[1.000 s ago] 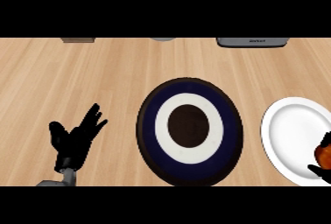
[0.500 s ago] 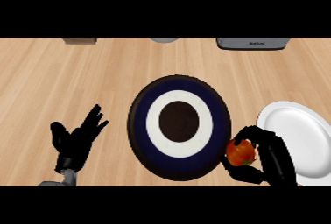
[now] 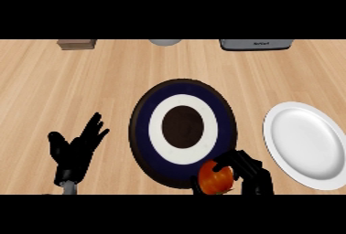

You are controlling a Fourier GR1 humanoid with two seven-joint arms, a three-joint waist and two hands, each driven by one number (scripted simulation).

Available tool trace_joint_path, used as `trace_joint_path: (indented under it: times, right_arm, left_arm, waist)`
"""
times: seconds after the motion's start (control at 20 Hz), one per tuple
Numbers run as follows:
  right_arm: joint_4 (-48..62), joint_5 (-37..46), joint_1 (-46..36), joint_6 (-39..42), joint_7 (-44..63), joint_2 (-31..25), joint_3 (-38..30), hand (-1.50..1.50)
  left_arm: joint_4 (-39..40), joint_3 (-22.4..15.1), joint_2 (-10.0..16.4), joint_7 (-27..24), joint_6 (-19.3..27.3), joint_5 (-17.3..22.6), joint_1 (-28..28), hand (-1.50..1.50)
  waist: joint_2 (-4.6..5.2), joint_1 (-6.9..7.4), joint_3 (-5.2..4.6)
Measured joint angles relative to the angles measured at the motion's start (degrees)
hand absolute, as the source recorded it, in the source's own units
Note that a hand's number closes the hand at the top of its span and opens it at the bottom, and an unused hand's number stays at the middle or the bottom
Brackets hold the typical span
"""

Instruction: Pick the tomato from the plate and place it in the plate

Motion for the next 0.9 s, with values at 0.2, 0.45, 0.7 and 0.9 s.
trace_joint_path:
  times: [0.2, 0.45, 0.7, 0.9]
  right_arm:
    - [-1.5, 3.2, 3.7, -11.8, 6.7, 0.3, 10.3, 1.50]
    - [-0.8, 9.9, 4.8, -23.9, 13.5, -0.6, 16.0, 1.50]
    - [0.5, 18.0, 3.2, -28.8, 21.8, -0.5, 15.1, 1.50]
    - [2.3, 23.1, -2.5, -29.2, 30.4, 0.0, 11.8, 1.50]
  left_arm:
    - [-0.4, 0.3, 0.2, -0.2, 0.0, 0.1, 0.3, 0.00]
    - [-1.1, 0.3, -0.1, -0.4, 0.0, 0.1, 0.3, 0.00]
    - [-1.2, 0.1, -0.2, -0.2, -0.2, -0.2, -0.1, 0.00]
    - [-0.6, -0.4, -0.8, -1.0, 0.2, -1.2, -0.6, 0.00]
  waist:
    - [0.41, -0.24, 0.04]
    - [1.00, 0.12, 0.03]
    - [1.46, 0.61, 0.03]
    - [1.61, 1.26, 0.13]
